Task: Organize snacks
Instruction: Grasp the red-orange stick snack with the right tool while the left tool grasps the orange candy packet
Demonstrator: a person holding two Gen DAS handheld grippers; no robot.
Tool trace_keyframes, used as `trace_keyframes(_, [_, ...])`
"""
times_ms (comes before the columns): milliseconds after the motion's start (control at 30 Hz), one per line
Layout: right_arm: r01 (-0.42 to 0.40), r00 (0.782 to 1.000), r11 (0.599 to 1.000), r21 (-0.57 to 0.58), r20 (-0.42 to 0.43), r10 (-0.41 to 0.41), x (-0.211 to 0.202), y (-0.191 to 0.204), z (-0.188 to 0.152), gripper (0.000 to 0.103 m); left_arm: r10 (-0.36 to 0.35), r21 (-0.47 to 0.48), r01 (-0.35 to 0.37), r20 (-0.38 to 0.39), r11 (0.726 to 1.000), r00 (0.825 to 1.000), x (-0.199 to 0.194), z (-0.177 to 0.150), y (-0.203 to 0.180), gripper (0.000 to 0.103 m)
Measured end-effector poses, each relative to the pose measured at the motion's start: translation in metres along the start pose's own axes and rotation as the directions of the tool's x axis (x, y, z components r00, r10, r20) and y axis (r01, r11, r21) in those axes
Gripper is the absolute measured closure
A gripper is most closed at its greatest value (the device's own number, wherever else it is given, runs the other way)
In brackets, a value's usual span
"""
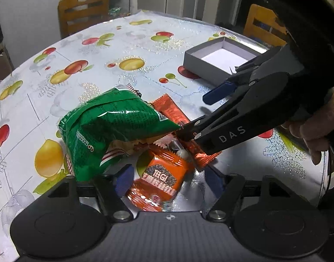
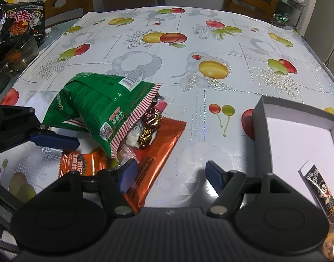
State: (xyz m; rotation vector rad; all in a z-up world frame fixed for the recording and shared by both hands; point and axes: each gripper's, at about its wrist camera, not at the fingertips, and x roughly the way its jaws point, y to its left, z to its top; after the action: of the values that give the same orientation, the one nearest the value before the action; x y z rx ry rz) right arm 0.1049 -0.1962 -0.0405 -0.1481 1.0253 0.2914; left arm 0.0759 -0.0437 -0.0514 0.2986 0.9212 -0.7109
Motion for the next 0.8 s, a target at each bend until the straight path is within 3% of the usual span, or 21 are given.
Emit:
trace_keyframes(167, [0.023, 1.0, 1.0, -0.008, 0.008, -0.023, -0.001, -0.003, -0.003, 0.03, -0.013, 0.0, 0.013, -0.015, 1.0, 1.0, 0.004, -0.001, 0.002, 0.048])
trace_keyframes(500, [0.035, 0.999, 0.999, -0.028, 0.012, -0.035, 0.001, -0.002, -0.004, 0.03, 0.006, -0.023, -0.007, -0.035, 1.0, 0.999, 0.01, -0.002, 0.006, 0.048])
trace_keyframes(567, [0.032, 0.999, 0.999, -0.033, 0.016, -0.031, 0.003, -0.001, -0.004, 0.033, 0.006, -0.029, -0.007, -0.034, 1.0, 0.999, 0.009, -0.002, 0.006, 0.048])
trace_keyframes(733, [0.028, 0.999, 0.999, -0.046, 0.02, -0.027, 0.005, 0.004, -0.003, 0.055, 0.023, -0.02, -0.024, -0.028, 1.0, 0.999, 0.01, -0.002, 0.004, 0.048])
trace_keyframes(800, [0.024, 0.999, 0.999, -0.049, 0.023, -0.023, 0.006, 0.005, -0.003, 0.057, 0.03, -0.017, -0.03, -0.025, 0.999, 0.999, 0.011, -0.002, 0.003, 0.048])
